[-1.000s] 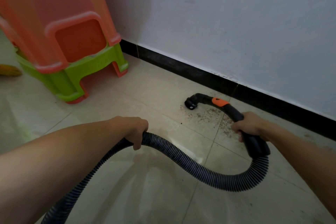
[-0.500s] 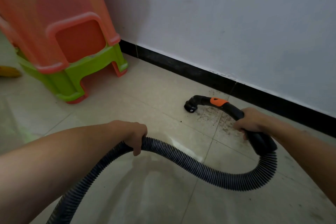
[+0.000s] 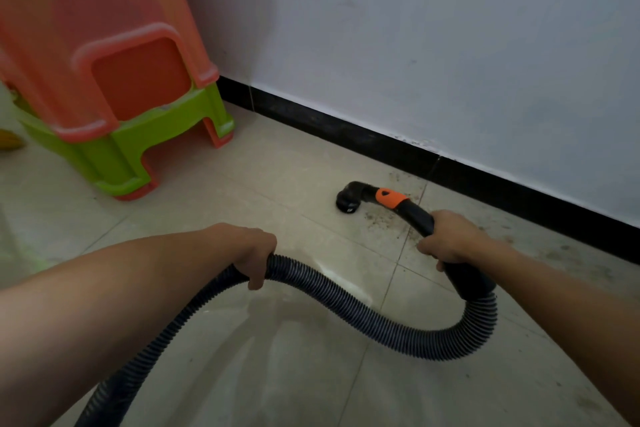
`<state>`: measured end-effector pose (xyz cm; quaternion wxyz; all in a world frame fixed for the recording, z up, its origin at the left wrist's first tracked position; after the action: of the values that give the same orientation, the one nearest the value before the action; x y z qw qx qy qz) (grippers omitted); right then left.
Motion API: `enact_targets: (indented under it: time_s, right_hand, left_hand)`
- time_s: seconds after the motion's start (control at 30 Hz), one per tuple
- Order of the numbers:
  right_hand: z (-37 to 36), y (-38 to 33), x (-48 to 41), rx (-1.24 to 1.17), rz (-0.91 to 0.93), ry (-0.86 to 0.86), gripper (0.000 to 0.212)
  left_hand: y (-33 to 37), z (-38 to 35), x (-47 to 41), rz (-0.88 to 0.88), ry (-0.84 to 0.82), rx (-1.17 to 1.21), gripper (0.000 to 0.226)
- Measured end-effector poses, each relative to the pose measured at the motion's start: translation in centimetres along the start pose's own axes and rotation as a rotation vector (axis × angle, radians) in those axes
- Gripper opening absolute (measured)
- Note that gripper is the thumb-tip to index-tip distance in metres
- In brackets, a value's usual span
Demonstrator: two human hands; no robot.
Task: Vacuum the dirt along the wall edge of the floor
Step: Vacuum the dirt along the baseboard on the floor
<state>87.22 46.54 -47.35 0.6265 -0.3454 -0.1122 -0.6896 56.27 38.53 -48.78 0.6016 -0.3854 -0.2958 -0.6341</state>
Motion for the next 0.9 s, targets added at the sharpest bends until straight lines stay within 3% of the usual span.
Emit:
enact_targets:
  time_s: [0.23, 0.5, 0.73, 0.9]
  right_hand:
    - [1.8, -3.2, -3.7, 0.253, 0.012, 0.249, 0.039]
    - [4.3, -1.0, -4.8, 0.271, -0.107, 0.315, 0.038]
    - [3.8, 5.8, -2.6, 0.073, -0.252, 0.297, 0.037]
    - [2.7, 11.5, -0.8, -0.212, -0.361, 0.271, 0.040]
  left_hand:
    - [0.3, 1.0, -0.3, 0.006, 0.056, 0.068, 0.056]
    - [0.8, 0.9, -3.5, -0.058, 0.059, 0.098, 0.046]
    - [3.2, 2.5, -6.2, -0.167, 0.106, 0.033, 0.042]
    - [5.3, 3.3, -7.6, -0.251, 0.142, -0.024, 0.041]
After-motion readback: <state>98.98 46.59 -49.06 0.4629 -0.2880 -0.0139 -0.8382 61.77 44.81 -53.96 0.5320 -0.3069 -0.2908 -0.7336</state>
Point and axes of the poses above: each hand's wrist, its own x-axis away from the middle knuckle, its own z-axis out of the back of the hand, y = z × x, the point moved 4 cm from there along -x, towards the middle knuckle, and after that the axes turned 8 degrees about -y, right-handed, at the moved point
